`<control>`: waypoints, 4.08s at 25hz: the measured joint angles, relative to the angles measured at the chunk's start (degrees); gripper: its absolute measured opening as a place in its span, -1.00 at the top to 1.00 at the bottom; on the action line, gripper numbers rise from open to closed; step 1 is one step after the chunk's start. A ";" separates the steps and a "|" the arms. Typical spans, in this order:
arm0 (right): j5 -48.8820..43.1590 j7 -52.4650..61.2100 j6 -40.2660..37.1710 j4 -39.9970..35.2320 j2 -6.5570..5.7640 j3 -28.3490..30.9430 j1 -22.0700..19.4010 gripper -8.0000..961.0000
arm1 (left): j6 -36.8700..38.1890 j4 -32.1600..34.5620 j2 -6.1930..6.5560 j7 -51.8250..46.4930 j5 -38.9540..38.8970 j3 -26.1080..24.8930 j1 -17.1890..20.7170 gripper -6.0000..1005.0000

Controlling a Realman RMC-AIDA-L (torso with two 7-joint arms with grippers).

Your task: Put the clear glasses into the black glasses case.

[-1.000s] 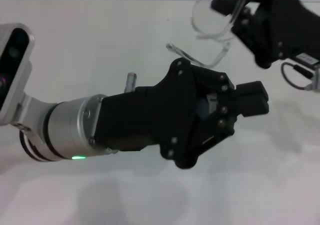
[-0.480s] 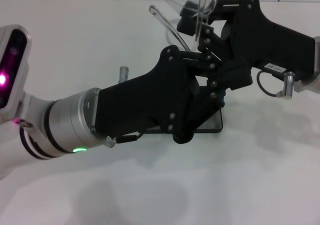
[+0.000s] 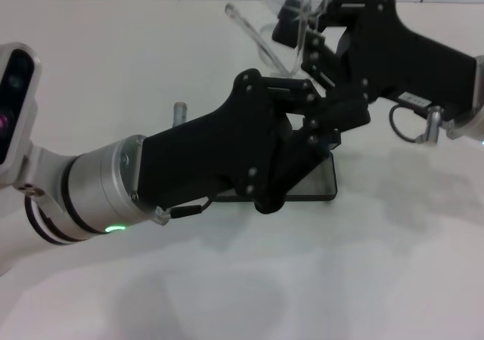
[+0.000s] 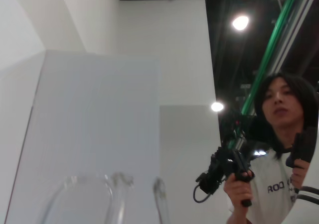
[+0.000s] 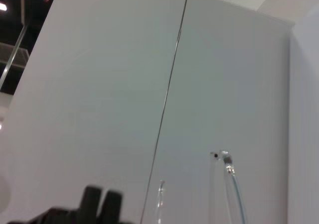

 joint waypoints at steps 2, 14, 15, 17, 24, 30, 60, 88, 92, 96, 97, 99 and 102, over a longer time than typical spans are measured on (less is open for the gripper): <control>-0.08 -0.01 0.58 -0.01 0.00 -1.06 -0.01 0.75 | 0.01 0.00 0.00 0.00 -0.16 -0.02 0.03 0.89; -0.13 -0.78 3.88 -0.30 0.00 -5.42 0.32 0.75 | -0.38 -2.91 -0.09 -0.56 -3.34 0.05 -0.43 0.88; -0.13 -0.81 3.94 -0.33 0.00 -5.45 0.32 0.75 | -0.38 -2.93 -0.09 -0.58 -3.35 0.05 -0.43 0.88; -0.06 -0.85 3.99 -0.35 0.00 -5.51 0.32 0.75 | -0.38 -3.11 -0.09 -0.60 -3.37 0.09 -0.44 0.88; 0.34 -0.49 4.71 -0.71 -0.09 -4.93 -0.16 0.74 | 0.20 -3.29 0.24 -0.62 -2.83 0.29 0.20 0.88; -4.82 6.74 10.47 -8.72 -1.16 -4.71 -3.86 0.72 | 5.11 -3.00 5.35 -1.48 -0.31 -3.80 4.40 0.88; -98.05 90.52 22.41 -56.02 0.00 -18.19 9.74 0.65 | 9.30 -3.17 10.79 -1.75 11.17 -18.27 15.49 0.88; -105.50 92.49 36.68 -50.59 0.00 -28.96 8.06 0.59 | 9.30 -3.44 9.75 -1.77 11.33 -19.81 14.96 0.88; -106.20 92.45 36.77 -51.29 0.00 -28.99 7.36 0.58 | 9.30 -3.44 9.75 -1.76 11.35 -19.81 14.94 0.88; -106.96 92.61 36.93 -51.30 0.00 -28.99 7.32 0.57 | 9.30 -3.43 9.74 -1.76 11.37 -19.82 14.88 0.88; -106.96 92.65 36.93 -51.29 0.00 -28.99 7.32 0.57 | 9.30 -3.43 9.72 -1.76 11.37 -19.81 14.92 0.88; -106.96 92.71 36.93 -51.29 0.00 -28.86 7.32 0.56 | 9.30 -3.44 9.68 -1.76 11.36 -19.82 14.99 0.88; -106.98 92.85 36.73 -51.29 0.00 -28.72 7.33 0.55 | 9.30 -3.43 9.66 -1.76 11.35 -19.81 15.03 0.88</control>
